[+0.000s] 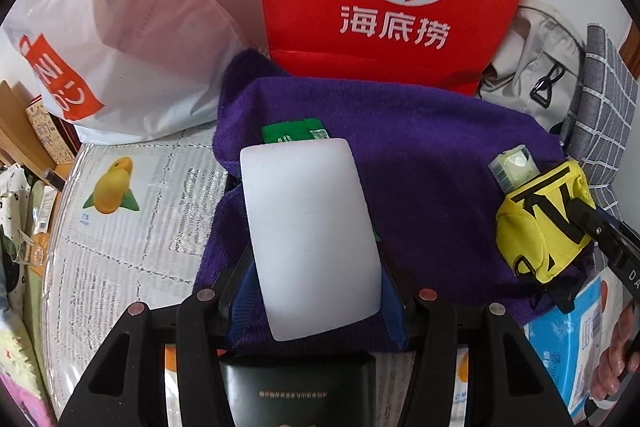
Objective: Organize soft objects
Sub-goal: 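Open both tools to release the foam block and yellow bag onto the towel, then grasp the white glove with right tool while left tool moves toward the gloves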
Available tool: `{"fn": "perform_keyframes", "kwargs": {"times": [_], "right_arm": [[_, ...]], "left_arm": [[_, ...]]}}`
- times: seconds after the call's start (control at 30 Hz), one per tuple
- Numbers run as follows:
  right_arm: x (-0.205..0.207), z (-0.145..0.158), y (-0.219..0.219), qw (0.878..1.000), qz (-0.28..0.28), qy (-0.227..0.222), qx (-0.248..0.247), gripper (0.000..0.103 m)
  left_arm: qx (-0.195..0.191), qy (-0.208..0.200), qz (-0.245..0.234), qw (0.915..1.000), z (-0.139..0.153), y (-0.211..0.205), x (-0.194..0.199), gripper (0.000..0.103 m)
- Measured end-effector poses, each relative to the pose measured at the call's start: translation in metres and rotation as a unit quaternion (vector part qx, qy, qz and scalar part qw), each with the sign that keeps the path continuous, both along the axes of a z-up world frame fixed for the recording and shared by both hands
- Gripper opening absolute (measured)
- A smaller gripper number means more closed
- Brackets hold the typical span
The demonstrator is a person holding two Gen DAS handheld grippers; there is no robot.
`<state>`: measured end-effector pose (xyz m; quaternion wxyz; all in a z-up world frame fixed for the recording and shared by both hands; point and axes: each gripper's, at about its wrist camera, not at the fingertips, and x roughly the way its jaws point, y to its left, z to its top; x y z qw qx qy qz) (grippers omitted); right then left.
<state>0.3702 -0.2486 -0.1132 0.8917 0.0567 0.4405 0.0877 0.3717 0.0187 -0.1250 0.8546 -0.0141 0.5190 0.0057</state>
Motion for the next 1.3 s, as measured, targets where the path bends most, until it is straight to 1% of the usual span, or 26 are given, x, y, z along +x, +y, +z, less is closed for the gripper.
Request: {"fn": "perform_keyframes", "kwargs": {"times": [0.17, 0.27, 0.37, 0.43, 0.47, 0.5, 0.53, 0.6, 0.7, 0.8, 0.87, 0.93, 1.0, 1.07, 1.17, 1.3], "right_arm": [[0.004, -0.009, 0.0, 1.0, -0.001, 0.01, -0.021, 0.031], [0.006, -0.013, 0.001, 1.0, 0.002, 0.019, -0.02, 0.032], [0.003, -0.012, 0.003, 1.0, 0.01, 0.014, -0.022, 0.035], [0.002, -0.009, 0.003, 1.0, 0.012, 0.009, -0.016, 0.048], [-0.001, -0.005, 0.003, 1.0, 0.013, 0.001, -0.012, 0.058], [-0.003, -0.001, 0.002, 1.0, 0.013, -0.005, -0.011, 0.061], [-0.006, 0.005, 0.002, 1.0, 0.014, -0.014, -0.015, 0.061], [-0.01, 0.017, 0.004, 0.999, 0.016, -0.028, -0.029, 0.069], [-0.021, 0.036, 0.01, 0.997, 0.015, -0.055, -0.056, 0.072], [-0.036, 0.053, 0.018, 0.994, 0.014, -0.079, -0.073, 0.078], [-0.048, 0.062, 0.025, 0.992, 0.018, -0.091, -0.079, 0.079], [-0.06, 0.068, 0.029, 0.992, 0.026, -0.095, -0.078, 0.081], [-0.076, 0.073, 0.036, 0.992, 0.037, -0.098, -0.072, 0.081], [-0.09, 0.076, 0.04, 0.992, 0.04, -0.102, -0.065, 0.081], [-0.122, 0.082, 0.046, 0.991, 0.043, -0.109, -0.058, 0.081], [-0.16, 0.08, 0.045, 0.993, 0.037, -0.107, -0.04, 0.081]], "left_arm": [[0.0, 0.015, -0.003, 0.9999, -0.009, -0.002, 0.008, 0.053], [0.002, 0.02, -0.01, 0.9997, -0.013, -0.004, 0.01, 0.054], [-0.005, 0.019, -0.016, 0.9997, -0.014, -0.004, 0.009, 0.054], [-0.011, 0.014, -0.02, 0.9996, -0.013, -0.004, 0.009, 0.057], [-0.011, 0.014, -0.02, 0.9997, -0.012, -0.004, 0.008, 0.057], [-0.012, 0.011, -0.02, 0.9997, -0.01, -0.003, 0.007, 0.058], [-0.013, 0.01, -0.019, 0.9997, -0.008, -0.003, 0.005, 0.061], [-0.012, 0.005, -0.015, 0.9998, -0.004, -0.001, 0.002, 0.064], [-0.006, -0.003, -0.012, 0.9999, 0.005, 0.002, -0.008, 0.066], [0.001, -0.014, -0.007, 0.9999, 0.02, 0.004, -0.022, 0.067], [0.006, -0.023, -0.003, 0.9997, 0.029, 0.008, -0.033, 0.068], [0.008, -0.039, -0.002, 0.9992, 0.041, 0.012, -0.052, 0.068], [0.007, -0.053, 0.0, 0.9985, 0.051, 0.015, -0.069, 0.068], [-0.002, -0.064, -0.001, 0.9979, 0.061, 0.019, -0.086, 0.068], [-0.013, -0.085, 0.003, 0.9963, 0.072, 0.024, -0.114, 0.068], [-0.032, -0.083, 0.011, 0.996, 0.073, 0.025, -0.147, 0.068]]}}
